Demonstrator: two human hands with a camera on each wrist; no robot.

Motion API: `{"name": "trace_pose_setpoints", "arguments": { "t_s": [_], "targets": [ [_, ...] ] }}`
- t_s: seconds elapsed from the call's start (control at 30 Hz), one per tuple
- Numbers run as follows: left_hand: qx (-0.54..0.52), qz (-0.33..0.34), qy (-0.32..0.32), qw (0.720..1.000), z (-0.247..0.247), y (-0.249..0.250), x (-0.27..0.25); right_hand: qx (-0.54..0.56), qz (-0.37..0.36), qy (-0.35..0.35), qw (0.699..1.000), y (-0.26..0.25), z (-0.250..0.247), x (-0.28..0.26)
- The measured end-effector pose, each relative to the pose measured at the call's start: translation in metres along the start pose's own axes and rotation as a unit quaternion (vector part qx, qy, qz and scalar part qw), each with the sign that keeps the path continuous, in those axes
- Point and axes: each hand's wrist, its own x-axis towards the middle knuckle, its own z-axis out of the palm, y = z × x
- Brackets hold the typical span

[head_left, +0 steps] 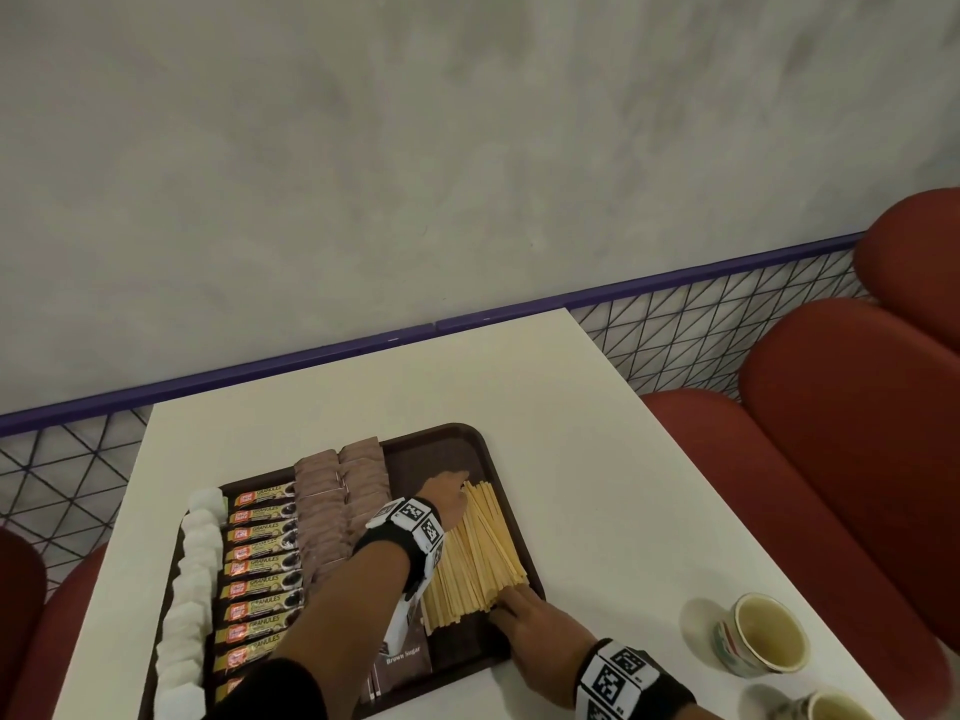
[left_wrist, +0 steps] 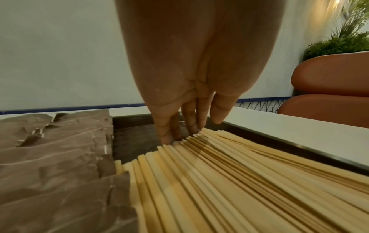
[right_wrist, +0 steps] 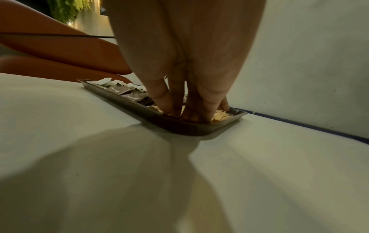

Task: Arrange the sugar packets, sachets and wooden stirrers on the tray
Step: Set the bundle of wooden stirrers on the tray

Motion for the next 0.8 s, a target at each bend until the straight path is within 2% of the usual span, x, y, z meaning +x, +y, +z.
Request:
{"name": "trace_pose_setpoints", "arguments": {
  "t_s": [0.1, 0.27, 0.43, 0.57, 0.7, 0.8],
  "targets": [
    [-0.003, 0.010, -0.014, 1.000, 0.003, 0.004, 0.001, -0.004, -0.001, 0.005, 1.000, 0.001, -0.001, 0.002],
    [-0.010, 0.018, 0.007, 1.000, 0.004, 0.010, 0.007, -0.002, -0.009, 0.006, 1.000, 0.001, 0.000, 0.003],
    [0.017, 0.025, -0.033, 0.999, 0.010, 0.012, 0.009, 0.004, -0.023, 0.026, 0.999, 0.000, -0.001, 0.002],
    [0.023, 0.026, -0.016, 0.999, 0.008, 0.008, 0.010, 0.019, -0.019, 0.022, 0.999, 0.004, 0.000, 0.004],
    [0.033, 0.027, -0.026, 0.999, 0.006, 0.000, 0.007, 0.005, -0.027, 0.081, 0.996, 0.006, 0.004, 0.005],
    [0.012, 0.020, -0.002, 1.000, -0.002, -0.007, 0.004, 0.032, 0.026, 0.149, 0.988, 0.005, 0.005, 0.008]
  ]
}}
